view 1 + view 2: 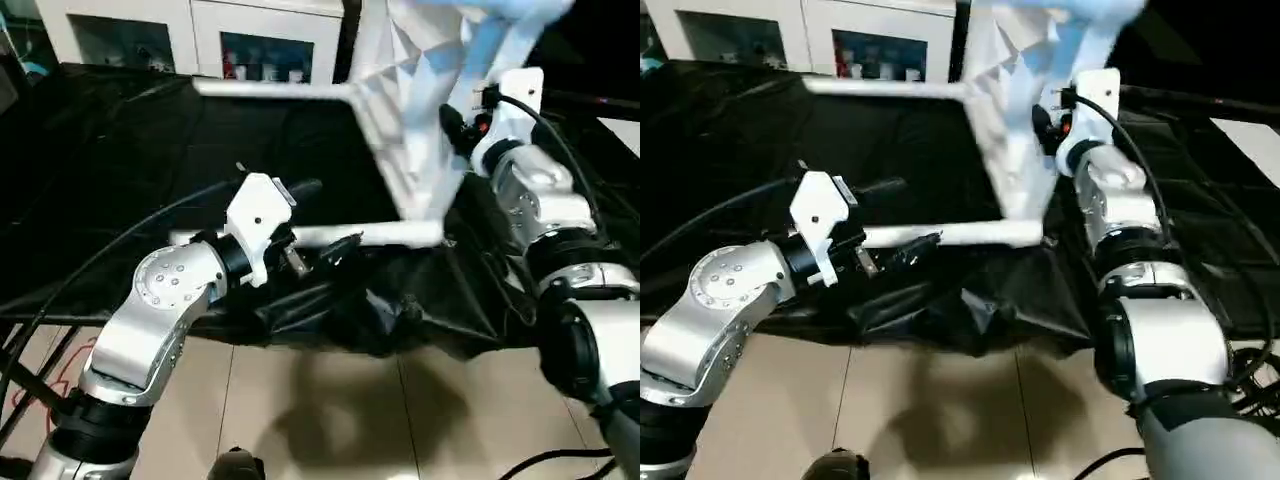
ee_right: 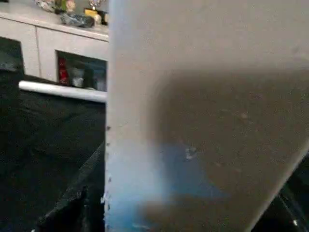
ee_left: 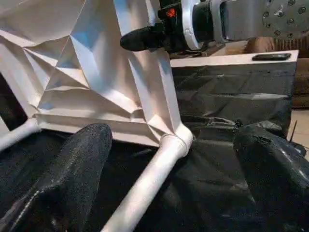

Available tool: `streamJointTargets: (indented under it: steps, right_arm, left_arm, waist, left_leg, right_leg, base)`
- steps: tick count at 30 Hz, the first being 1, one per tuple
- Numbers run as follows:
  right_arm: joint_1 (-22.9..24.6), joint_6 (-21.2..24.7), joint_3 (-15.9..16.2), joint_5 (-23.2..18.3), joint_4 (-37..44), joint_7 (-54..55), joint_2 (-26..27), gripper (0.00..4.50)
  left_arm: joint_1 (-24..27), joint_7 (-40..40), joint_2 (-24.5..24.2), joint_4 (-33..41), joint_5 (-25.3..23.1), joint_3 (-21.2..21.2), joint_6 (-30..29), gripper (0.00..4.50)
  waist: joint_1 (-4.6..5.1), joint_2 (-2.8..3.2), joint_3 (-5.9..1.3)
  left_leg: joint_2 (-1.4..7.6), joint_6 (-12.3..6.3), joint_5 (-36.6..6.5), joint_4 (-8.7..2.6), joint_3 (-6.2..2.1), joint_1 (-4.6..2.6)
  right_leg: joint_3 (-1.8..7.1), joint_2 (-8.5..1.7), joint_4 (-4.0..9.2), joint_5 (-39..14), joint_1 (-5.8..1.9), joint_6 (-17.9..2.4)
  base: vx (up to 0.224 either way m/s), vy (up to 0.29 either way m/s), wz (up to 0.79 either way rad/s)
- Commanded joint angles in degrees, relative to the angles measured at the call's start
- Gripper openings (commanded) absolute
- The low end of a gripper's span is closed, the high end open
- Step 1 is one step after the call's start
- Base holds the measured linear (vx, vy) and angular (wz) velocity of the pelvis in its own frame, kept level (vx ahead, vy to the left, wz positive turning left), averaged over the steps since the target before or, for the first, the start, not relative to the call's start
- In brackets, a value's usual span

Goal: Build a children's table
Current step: Flip table

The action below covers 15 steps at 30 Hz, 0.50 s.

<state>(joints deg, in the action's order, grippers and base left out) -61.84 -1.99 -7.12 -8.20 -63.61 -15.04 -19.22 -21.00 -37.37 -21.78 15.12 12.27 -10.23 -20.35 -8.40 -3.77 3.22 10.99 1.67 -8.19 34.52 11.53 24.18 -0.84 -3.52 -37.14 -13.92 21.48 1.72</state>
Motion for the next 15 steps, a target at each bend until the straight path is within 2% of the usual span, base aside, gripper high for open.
streamJointTargets:
  steps: [1, 6, 8, 12, 13, 14, 15]
  right_arm:
    - [-0.04, 0.61, -0.08, 1.32, -0.66, 2.12, -2.17, 1.96]
    - [0.48, 0.02, 1.2, 2.86, -1.07, 0.54, -2.0, 1.95]
    - [1.45, -1.9, 1.45, 3.24, -1.05, 0.1, -1.97, 2.51]
    - [3.3, -4.94, 1.1, 3.65, -0.79, 1.56, -1.76, 2.78]
    - [3.71, -5.31, 0.77, 3.31, -0.66, 1.61, -1.57, 2.94]
    - [5.67, -7.35, 0.15, 2.8, 0.2, 1.9, -1.07, 3.06]
    - [6.2, -7.91, -0.12, 2.62, 0.46, 1.76, -0.9, 3.12]
  left_arm:
    - [-0.51, -0.91, -0.05, 0.34, 0.25, -1.39, -0.29, 4.5]
    - [-0.06, -1.7, -0.44, 0.63, 0.66, -2.33, -1.89, 4.5]
    - [-0.1, -1.47, -0.39, 0.52, 0.27, -2.29, -1.71, 4.5]
    - [-0.7, -0.18, 0.26, 0.18, -0.71, -1.64, -1.08, 4.5]
    - [-0.97, 0.25, 0.41, 0.07, -1.01, -1.45, -0.84, 4.5]
    - [-2.66, 3.31, 0.39, -1.2, -4.85, -1.13, 2.97, 4.5]
    - [-3.21, 4.29, 0.26, -1.64, -6.21, -1.12, 4.24, 4.5]
  waist:
    - [0.84, 0.33, -4.07]
    - [1.09, 0.12, -4.1]
    - [1.14, 0.14, -4.11]
    - [1.1, 0.18, -4.16]
    - [1.05, -0.04, -4.19]
    - [0.97, 0.06, -4.23]
    - [0.98, 0.05, -4.22]
  left_leg:
    - [2.08, 5.4, -12.49, -3.69, -0.83, -3.08]
    - [2.02, 4.74, -11.04, -3.56, -0.78, -2.84]
    - [2.0, 4.49, -10.96, -3.49, -0.75, -2.85]
    - [2.04, 4.14, -9.66, -3.41, -0.73, -2.84]
    - [2.05, 3.89, -9.69, -3.33, -0.69, -2.85]
    - [2.07, 3.49, -9.51, -3.33, -0.75, -2.79]
    - [2.07, 3.24, -9.78, -3.27, -0.73, -2.84]
  right_leg:
    - [1.27, -3.29, 3.7, -1.07, -0.47, -9.02]
    - [1.26, -3.22, 3.59, 0.3, -0.63, -9.26]
    - [1.31, -3.25, 3.61, 0.34, -0.67, -9.35]
    - [1.29, -3.16, 3.46, 1.96, -0.7, -9.59]
    - [1.31, -3.22, 3.47, 2.26, -0.78, -9.57]
    - [1.34, -3.24, 3.53, 2.56, -0.87, -9.43]
    - [1.38, -3.22, 3.55, 2.47, -0.85, -9.07]
  base:
    - [0.0, 0.0, 0.0]
    - [0.0, 0.0, 0.0]
    - [0.0, 0.0, 0.0]
    - [0.0, 0.0, 0.0]
    - [0.0, 0.0, 0.0]
    - [0.0, 0.0, 0.0]
    - [0.0, 0.0, 0.0]
